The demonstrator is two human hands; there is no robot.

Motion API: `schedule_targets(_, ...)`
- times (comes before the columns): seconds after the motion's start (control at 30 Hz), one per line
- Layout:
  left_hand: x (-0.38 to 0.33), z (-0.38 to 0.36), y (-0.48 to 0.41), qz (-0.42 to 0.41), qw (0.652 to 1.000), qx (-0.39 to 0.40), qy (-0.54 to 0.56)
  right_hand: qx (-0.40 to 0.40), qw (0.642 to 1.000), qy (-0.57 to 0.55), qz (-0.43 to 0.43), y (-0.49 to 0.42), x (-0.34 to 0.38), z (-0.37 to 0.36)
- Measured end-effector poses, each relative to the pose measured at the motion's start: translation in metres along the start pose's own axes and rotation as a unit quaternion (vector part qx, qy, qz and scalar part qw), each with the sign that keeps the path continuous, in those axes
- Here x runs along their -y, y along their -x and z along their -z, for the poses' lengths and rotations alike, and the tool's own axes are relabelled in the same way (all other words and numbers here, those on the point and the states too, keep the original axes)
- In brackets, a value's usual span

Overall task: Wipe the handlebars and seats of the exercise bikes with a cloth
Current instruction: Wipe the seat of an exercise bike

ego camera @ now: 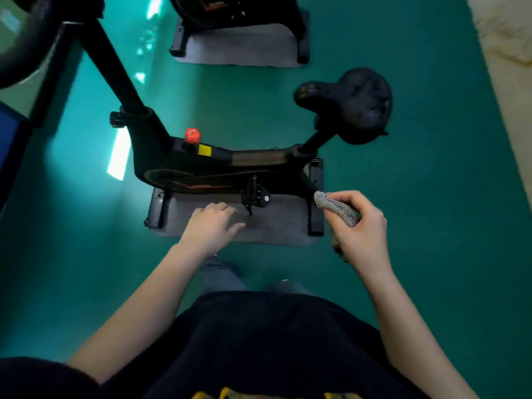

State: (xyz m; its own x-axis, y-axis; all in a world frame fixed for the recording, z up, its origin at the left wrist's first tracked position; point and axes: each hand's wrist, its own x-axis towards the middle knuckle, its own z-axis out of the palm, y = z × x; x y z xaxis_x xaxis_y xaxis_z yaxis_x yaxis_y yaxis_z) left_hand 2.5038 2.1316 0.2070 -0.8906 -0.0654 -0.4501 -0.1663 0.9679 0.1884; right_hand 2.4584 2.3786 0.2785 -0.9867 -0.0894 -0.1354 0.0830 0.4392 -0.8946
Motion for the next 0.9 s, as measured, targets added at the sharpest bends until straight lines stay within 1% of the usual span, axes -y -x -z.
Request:
schedule_targets(0.23,-0.095,-0.014,-0.008,-0.089,0.995,-0.010,-0.038,-0.088,0.994,0.005,-0.066,0.032,-0.052,0.096)
schedule_targets(0.33,-0.116,-0.016,-0.015,-0.108,0.993,-0.005,-0.056,-0.110,0.990,-0.001,-0.082,0.035,-0.065,0.116)
schedule_targets(0.43,-0.119,-0.020,-0.022,-0.103,0.991,0.016,-0.081,-0.114,0.989,-0.015,-0.092,0.029,-0.070,0.125)
schedule_targets(0.6,-0.110,-0.027,-0.048,-0.058,0.993,0.044,-0.094,-0.080,0.994,-0.005,-0.079,-0.009,-0.068,0.128)
schedule_targets(0.7,-0.111,-0.031,-0.073,-0.038,0.996,0.033,-0.071,-0.048,0.997,0.015,-0.053,-0.043,-0.062,0.128)
schedule_targets(0.8,-0.120,-0.025,-0.102,-0.027,0.998,0.039,-0.051,-0.014,0.998,0.044,-0.036,-0.081,-0.055,0.129)
schedule_targets(0.9,-0.130,-0.016,-0.126,-0.019,0.999,0.022,-0.033,0.013,0.998,0.061,-0.010,-0.117,-0.044,0.129)
